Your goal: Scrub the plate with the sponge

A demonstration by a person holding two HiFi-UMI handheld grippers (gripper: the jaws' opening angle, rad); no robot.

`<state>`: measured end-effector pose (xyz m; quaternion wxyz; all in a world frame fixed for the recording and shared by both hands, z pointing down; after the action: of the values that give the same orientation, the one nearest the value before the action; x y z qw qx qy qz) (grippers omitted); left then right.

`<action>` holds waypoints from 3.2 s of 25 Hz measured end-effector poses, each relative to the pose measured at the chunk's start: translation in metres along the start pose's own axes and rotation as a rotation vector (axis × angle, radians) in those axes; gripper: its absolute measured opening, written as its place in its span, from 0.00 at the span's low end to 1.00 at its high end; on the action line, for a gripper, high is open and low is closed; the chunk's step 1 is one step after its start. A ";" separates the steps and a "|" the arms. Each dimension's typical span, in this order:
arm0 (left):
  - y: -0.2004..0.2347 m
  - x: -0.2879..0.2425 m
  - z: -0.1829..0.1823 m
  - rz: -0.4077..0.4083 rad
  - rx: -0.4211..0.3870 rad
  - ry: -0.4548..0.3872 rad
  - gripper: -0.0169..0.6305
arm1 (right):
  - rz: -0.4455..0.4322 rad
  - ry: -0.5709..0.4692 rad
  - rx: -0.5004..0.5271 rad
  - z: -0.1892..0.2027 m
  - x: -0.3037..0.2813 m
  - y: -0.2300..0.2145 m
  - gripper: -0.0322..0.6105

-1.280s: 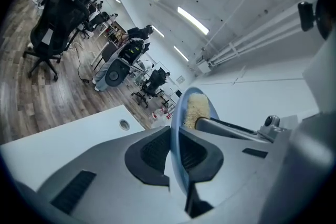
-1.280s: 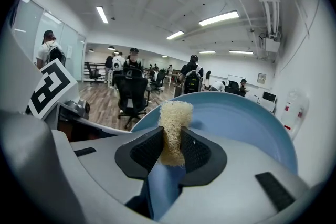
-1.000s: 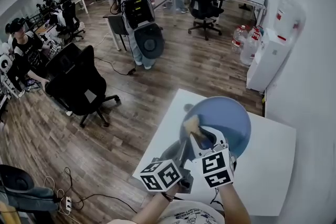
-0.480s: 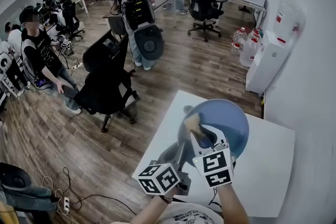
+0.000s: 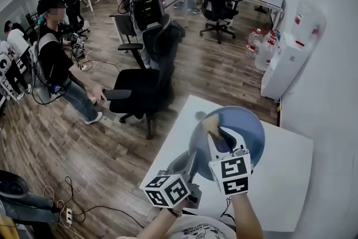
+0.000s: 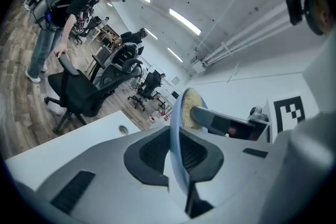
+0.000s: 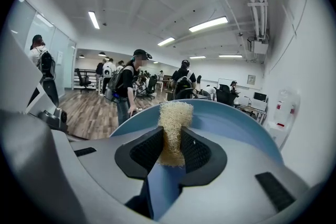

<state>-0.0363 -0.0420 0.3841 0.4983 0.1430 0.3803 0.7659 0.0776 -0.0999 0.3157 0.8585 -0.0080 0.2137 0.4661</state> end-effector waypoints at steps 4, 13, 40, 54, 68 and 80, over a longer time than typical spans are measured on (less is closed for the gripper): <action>0.001 0.000 0.001 0.004 -0.001 0.008 0.07 | 0.036 -0.003 -0.011 0.000 -0.001 -0.012 0.21; 0.001 -0.004 0.000 0.024 0.011 0.021 0.07 | 0.114 0.002 -0.066 0.002 0.000 -0.036 0.21; 0.017 -0.001 -0.011 0.020 0.075 -0.008 0.09 | 0.244 0.124 -0.129 0.040 0.017 -0.079 0.21; 0.029 0.002 -0.022 0.011 0.118 -0.037 0.10 | 0.227 0.184 -0.144 0.058 0.020 -0.076 0.21; 0.040 -0.002 -0.021 -0.010 0.174 -0.040 0.11 | 0.196 0.229 -0.144 0.077 0.026 -0.065 0.21; 0.044 -0.005 -0.018 -0.031 0.228 -0.042 0.12 | 0.138 0.288 -0.131 0.095 0.034 -0.046 0.21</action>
<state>-0.0735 -0.0637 0.4045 0.4982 0.2090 0.4567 0.7068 0.1652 -0.0787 0.3808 0.7826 -0.1157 0.3035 0.5310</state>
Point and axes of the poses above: the fingertips, and each gripper's own axes: x backward along the fingers, y to its left, z out of its underside, the point moved 7 cm from there along x, backward along the fingers
